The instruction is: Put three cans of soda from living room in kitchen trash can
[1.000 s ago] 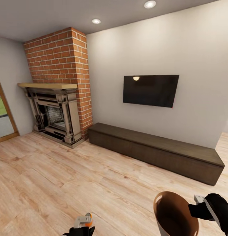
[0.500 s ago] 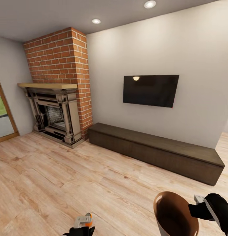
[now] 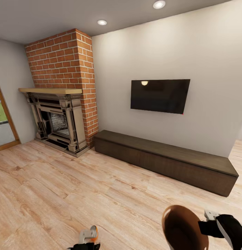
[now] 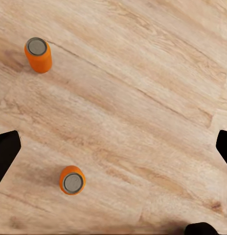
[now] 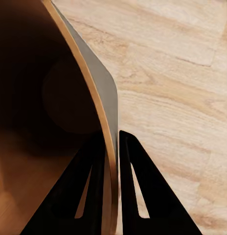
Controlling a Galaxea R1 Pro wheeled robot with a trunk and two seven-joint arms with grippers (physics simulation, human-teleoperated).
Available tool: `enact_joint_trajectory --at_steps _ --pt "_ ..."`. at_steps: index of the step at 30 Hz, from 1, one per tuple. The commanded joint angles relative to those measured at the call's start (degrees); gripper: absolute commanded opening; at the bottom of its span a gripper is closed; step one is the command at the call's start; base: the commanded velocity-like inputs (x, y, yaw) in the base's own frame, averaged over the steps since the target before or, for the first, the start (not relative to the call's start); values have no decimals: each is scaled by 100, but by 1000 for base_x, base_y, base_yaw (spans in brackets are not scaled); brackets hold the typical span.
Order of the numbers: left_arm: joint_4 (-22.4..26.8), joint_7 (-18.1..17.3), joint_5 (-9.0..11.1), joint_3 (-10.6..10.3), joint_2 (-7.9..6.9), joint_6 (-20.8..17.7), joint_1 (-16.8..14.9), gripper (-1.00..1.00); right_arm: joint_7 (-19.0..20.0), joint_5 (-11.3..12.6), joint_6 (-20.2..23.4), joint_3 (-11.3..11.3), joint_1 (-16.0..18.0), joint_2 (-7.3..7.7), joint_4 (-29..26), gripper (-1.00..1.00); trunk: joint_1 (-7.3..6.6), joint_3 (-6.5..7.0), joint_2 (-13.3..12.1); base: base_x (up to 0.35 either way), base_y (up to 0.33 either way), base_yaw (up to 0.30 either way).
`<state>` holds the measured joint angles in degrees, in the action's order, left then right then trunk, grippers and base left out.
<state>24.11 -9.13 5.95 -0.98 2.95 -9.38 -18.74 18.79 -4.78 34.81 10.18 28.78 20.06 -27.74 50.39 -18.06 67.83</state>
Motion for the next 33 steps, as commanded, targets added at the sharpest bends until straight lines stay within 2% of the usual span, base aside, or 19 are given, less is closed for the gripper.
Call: enact_joint_trajectory --at_steps 1,7,13,15,16,20,27,31,33 --pt "0 16 1 2 1 -71 -1 100 18 35 -96 5 4 -3 58 -100 0 1 1 0 0 0" --pt "-2 369 1 9 18 -366 -14 100 -89 34 -431 -3 5 -56 250 -100 0 1 1 0 0 0" --pt "27 426 19 13 15 -481 -15 100 -113 -54 -476 -298 3 -125 253 -100 0 1 1 0 0 0" --pt "47 435 35 16 16 -689 -16 100 -113 -70 -467 -350 4 -159 232 -100 0 1 1 0 0 0" --pt "67 449 49 18 19 -932 -16 100 -108 -86 -451 -391 4 -183 220 -100 0 1 1 0 0 0" --pt "61 458 48 24 21 -1151 -16 100 -100 -92 -443 -402 5 -188 211 -100 0 1 1 0 0 0" --pt "17 597 39 33 21 -1249 -16 100 -82 -78 -427 -374 6 -185 208 -100 0 1 1 0 0 0" --pt "6 794 38 35 21 -1260 -16 100 -82 -70 -215 -364 13 -180 199 -100 0 1 1 0 0 0" --pt "3 897 38 36 21 -1256 -16 100 -72 -65 140 -361 45 -179 175 -100 0 1 1 0 0 0"
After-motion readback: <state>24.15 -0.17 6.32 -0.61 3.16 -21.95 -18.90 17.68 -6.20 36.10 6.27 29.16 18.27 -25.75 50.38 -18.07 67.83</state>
